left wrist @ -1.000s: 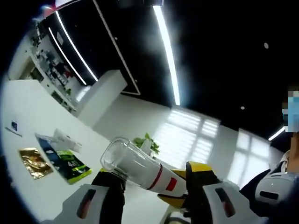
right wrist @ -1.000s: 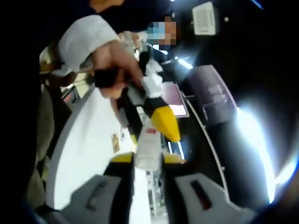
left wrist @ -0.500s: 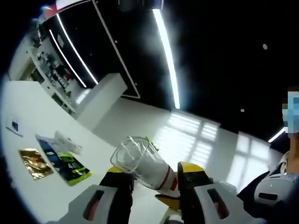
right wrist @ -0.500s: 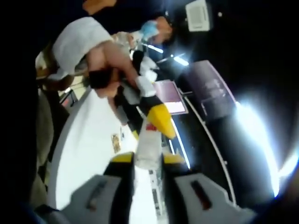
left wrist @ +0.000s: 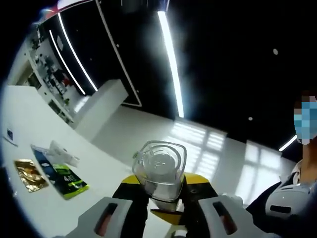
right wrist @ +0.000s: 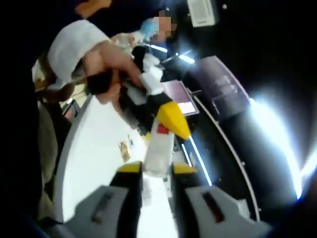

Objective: Arrange the skincare products in the storage area until every visible bottle or jar stands upright without overlapping.

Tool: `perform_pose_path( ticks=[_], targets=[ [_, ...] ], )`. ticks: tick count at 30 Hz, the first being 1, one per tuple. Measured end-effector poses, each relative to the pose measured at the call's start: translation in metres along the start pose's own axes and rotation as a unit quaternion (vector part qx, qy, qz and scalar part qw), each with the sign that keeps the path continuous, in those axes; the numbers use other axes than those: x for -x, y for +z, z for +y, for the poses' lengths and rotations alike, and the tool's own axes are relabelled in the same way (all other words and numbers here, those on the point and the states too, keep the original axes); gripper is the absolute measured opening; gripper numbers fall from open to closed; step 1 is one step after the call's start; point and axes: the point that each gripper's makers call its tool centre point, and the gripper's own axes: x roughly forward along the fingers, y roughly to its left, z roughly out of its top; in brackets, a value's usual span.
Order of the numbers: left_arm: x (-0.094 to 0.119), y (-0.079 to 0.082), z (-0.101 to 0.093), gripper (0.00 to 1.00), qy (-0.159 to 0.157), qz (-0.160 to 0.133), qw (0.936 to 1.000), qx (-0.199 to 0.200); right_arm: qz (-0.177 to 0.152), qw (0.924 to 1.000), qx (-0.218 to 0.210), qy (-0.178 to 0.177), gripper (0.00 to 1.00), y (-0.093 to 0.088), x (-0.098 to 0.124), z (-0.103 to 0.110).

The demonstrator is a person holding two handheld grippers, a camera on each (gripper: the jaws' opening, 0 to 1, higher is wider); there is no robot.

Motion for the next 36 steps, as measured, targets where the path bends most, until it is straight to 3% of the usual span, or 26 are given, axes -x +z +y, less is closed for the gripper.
perform_pose_path(
  ticks=[10,21,27,36],
  targets=[
    [-0.001,0.0,0.003,0.24,0.015,0.011,0.9993,-0.034,0.002,0.9996,-0.029,0.001,0.19,-0.003,0.0,0.005],
    [-0.008,-0.004,0.014,0.24,0.032,0.016,0.9985,-0.043,0.005,0.9957,-0.092,0.009,0.19,-0.014,-0.002,0.016],
    [-0.013,-0.005,0.016,0.23,0.04,0.008,0.998,-0.049,0.007,0.9919,-0.127,0.012,0.19,-0.019,-0.003,0.02],
    [-0.017,-0.011,0.017,0.23,0.052,0.019,0.9963,-0.065,0.009,0.9821,-0.187,0.018,0.19,-0.021,0.0,0.032]
  ],
)
